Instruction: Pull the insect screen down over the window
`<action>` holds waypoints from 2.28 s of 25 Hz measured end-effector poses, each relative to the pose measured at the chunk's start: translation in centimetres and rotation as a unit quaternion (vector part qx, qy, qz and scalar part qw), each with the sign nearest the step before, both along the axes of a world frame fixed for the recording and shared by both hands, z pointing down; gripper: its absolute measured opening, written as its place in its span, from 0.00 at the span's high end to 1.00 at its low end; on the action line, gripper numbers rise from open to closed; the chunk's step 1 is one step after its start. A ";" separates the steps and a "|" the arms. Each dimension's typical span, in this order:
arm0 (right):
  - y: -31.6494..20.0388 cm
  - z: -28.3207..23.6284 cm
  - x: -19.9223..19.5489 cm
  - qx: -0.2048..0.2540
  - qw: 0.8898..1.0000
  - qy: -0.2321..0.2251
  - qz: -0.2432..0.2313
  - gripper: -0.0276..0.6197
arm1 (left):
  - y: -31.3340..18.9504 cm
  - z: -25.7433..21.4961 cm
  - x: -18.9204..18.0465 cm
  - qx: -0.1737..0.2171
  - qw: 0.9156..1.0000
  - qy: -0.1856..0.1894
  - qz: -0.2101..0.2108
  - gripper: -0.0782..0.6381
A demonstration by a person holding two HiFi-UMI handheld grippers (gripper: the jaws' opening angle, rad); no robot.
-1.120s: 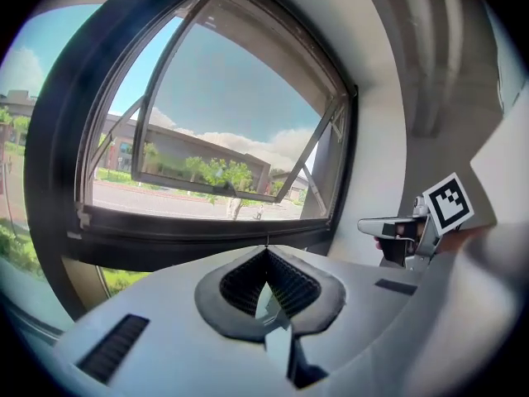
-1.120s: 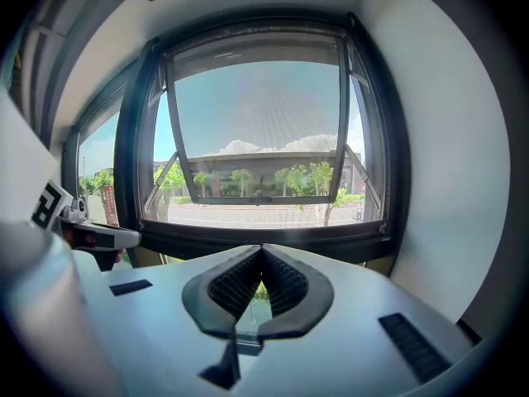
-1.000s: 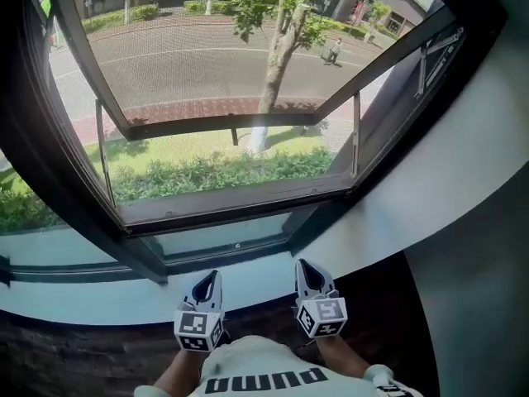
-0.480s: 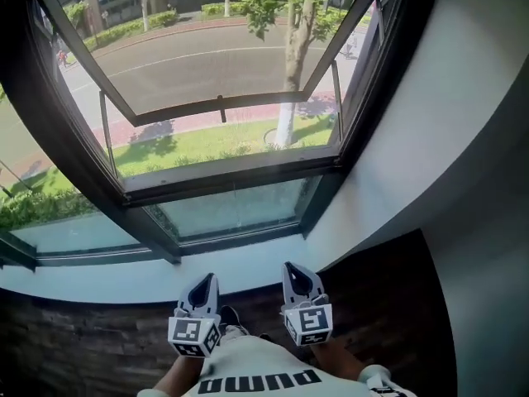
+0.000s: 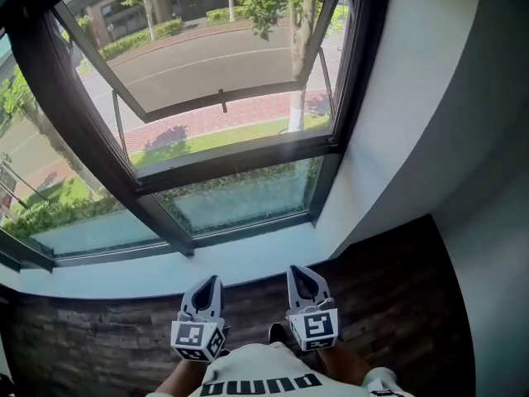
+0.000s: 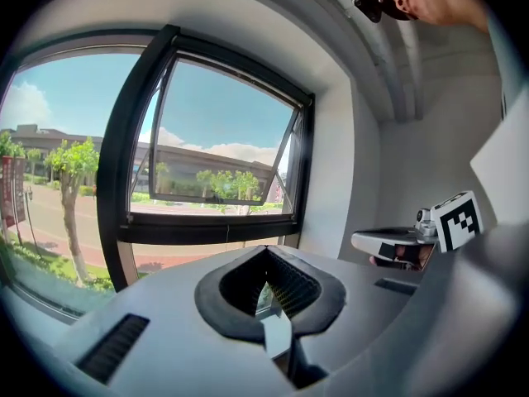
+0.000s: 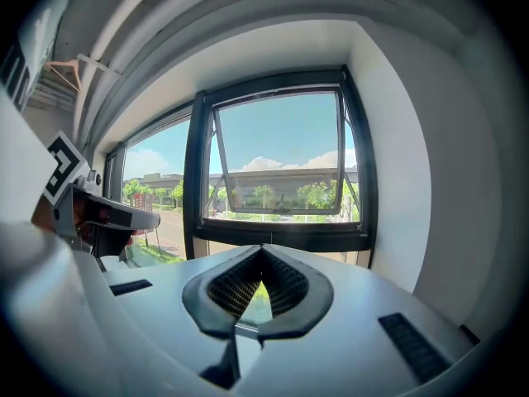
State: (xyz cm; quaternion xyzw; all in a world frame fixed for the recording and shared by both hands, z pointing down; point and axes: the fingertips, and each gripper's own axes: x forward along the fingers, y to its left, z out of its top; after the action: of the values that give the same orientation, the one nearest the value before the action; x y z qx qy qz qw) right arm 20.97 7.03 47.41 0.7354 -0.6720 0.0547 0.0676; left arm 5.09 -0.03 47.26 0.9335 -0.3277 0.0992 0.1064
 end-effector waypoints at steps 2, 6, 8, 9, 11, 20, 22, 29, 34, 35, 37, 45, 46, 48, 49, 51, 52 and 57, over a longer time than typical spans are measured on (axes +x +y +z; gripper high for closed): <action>1.9 0.5 -2.0 0.002 1.000 0.004 0.001 0.95 | 2.0 0.1 -1.5 0.011 1.000 0.000 0.012 0.87; 5.2 1.2 -7.7 -0.004 1.000 0.002 0.008 0.95 | 5.1 0.0 -7.0 0.025 1.000 0.003 0.018 0.87; 7.0 1.3 -11.3 -0.012 1.000 0.006 0.013 0.95 | 6.8 -0.2 -10.6 0.030 0.999 0.006 0.021 0.87; 7.9 1.3 -13.2 -0.016 1.000 0.012 0.016 0.95 | 7.7 -0.2 -12.5 0.031 0.999 0.007 0.023 0.87; 9.4 1.4 -17.5 -0.019 0.999 0.016 0.025 0.95 | 9.2 -0.1 -16.6 0.032 0.999 0.010 0.030 0.87; 16.1 0.5 -34.2 -0.011 0.999 -0.011 0.050 0.95 | 14.7 2.3 -32.0 0.048 0.997 0.007 0.063 0.87; 17.5 0.2 -36.4 -0.014 0.999 -0.006 0.051 0.95 | 15.8 2.6 -33.7 0.048 0.997 0.014 0.064 0.87; 21.4 3.0 -42.2 -0.031 0.998 -0.011 0.044 0.95 | 19.1 3.9 -37.5 0.037 0.997 0.025 0.067 0.87; 22.8 3.7 -43.5 -0.022 0.998 -0.016 0.056 0.95 | 20.3 4.1 -37.8 0.044 0.995 0.023 0.084 0.87; 23.0 3.7 -43.4 -0.019 0.998 -0.014 0.060 0.95 | 20.5 4.3 -37.8 0.045 0.995 0.021 0.088 0.87; 23.3 4.0 -42.9 -0.013 0.997 -0.016 0.069 0.95 | 20.9 4.8 -37.5 0.045 0.995 0.017 0.092 0.87; 22.0 4.4 -43.0 -0.006 0.998 -0.024 0.057 0.95 | 20.2 5.1 -38.4 0.044 0.996 0.001 0.072 0.87; 21.7 4.3 -43.0 -0.005 0.998 -0.022 0.054 0.95 | 20.1 5.1 -38.5 0.045 0.997 -0.001 0.070 0.87; 21.2 4.1 -43.0 -0.003 0.999 -0.021 0.049 0.95 | 19.9 5.1 -38.5 0.049 0.996 -0.006 0.071 0.87; 21.0 4.2 -43.0 -0.003 0.999 -0.021 0.048 0.95 | 19.8 5.2 -38.5 0.051 0.996 -0.009 0.071 0.87; 20.6 4.3 -43.1 -0.001 0.999 -0.024 0.045 0.95 | 19.5 5.3 -38.5 0.052 0.996 -0.013 0.072 0.87; 20.4 4.4 -43.1 -0.001 0.999 -0.025 0.043 0.95 | 19.3 5.4 -38.5 0.052 0.996 -0.015 0.071 0.87; 20.1 4.6 -42.8 -0.002 0.999 -0.024 0.041 0.95 | 19.2 5.7 -38.3 0.050 0.996 -0.020 0.072 0.87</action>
State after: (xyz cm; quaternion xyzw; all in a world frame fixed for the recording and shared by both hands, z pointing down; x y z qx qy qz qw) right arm -21.84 27.13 52.03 0.7608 -0.6425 0.0769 0.0507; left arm -33.19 19.15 52.98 0.9567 -0.2658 0.1093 0.0457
